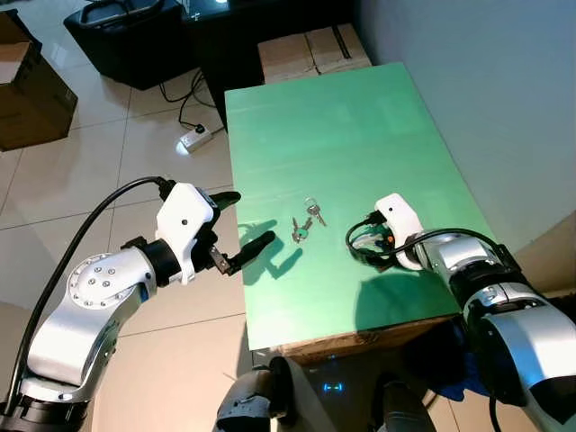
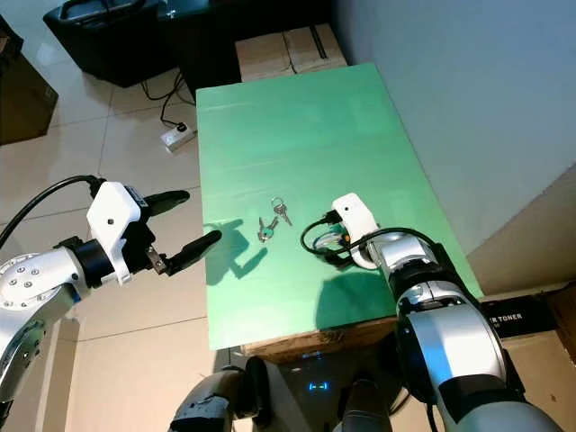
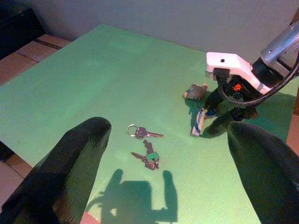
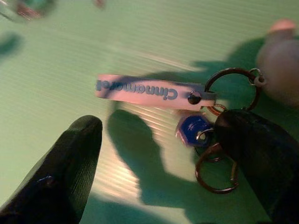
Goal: Hang keys on a hook
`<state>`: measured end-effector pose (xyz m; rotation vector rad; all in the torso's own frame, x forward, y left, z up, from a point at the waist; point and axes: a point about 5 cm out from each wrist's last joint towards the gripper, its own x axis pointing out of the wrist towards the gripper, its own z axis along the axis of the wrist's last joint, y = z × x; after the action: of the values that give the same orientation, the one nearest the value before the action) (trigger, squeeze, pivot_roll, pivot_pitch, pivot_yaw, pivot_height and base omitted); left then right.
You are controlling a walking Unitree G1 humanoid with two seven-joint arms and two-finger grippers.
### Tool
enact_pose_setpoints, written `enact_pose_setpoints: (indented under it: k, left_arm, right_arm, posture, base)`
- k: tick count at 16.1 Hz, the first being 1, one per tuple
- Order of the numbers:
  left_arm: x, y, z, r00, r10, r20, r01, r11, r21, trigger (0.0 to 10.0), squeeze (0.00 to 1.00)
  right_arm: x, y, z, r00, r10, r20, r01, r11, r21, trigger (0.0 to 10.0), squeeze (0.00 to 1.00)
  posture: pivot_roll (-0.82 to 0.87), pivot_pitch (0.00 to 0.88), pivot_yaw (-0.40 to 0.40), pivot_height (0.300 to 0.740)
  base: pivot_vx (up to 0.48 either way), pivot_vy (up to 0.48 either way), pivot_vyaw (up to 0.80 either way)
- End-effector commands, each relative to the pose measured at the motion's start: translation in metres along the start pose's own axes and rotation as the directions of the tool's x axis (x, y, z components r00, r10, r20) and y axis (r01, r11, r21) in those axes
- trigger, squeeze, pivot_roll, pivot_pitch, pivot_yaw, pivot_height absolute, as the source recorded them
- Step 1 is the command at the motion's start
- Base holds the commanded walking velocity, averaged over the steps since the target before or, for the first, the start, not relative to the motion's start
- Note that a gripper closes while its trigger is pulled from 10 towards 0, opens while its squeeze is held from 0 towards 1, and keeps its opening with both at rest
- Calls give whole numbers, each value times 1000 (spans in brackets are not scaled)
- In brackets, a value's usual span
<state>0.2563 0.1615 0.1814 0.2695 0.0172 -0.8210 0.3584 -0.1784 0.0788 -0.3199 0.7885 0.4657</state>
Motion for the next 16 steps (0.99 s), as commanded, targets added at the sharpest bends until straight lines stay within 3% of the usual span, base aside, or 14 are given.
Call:
enact_pose_setpoints:
  k: [1, 2, 4, 10, 13, 16]
  left_arm:
    - [-4, -1, 0, 1000, 1, -16, -1, 1000, 4, 10000, 0]
    - [-3, -1, -1, 1000, 2, -16, -2, 1000, 3, 10000, 0]
    - [-2, -3, 0, 1000, 4, -12, -4, 1000, 2, 10000, 0]
    - [1, -1, 0, 1000, 1, -6, -1, 1000, 0, 10000, 0]
    - [3, -4, -1, 1000, -9, -1, 9, 1000, -8, 10000, 0]
    - [5, -6, -1, 1000, -18, 3, 18, 1000, -14, 10000, 0]
  right_arm:
    - [2, 1, -5, 1000, -7, -30, 7, 1000, 10, 10000, 459]
    - [1, 0, -2, 1000, -21, -18, 21, 999, -24, 10000, 0]
    - [1, 3, 10, 999, -18, 35, 20, 999, -45, 10000, 0]
    - [-9, -7, 26, 999, -10, 44, 13, 998, -63, 10000, 0]
    - [-17, -19, 25, 999, -33, 1, 33, 992, -120, 10000, 0]
    - [-14, -18, 12, 995, -29, -91, 11, 981, -192, 10000, 0]
  posture:
    - [138, 289, 155, 740]
    - [137, 288, 153, 740]
    - [142, 284, 150, 740]
    - [116, 289, 157, 740]
    - [103, 293, 156, 740]
    - [106, 294, 152, 740]
  base:
    - [0, 0, 0]
    - [0, 0, 0]
    - [0, 0, 0]
    - [0, 0, 0]
    - [0, 0, 0]
    - [0, 0, 0]
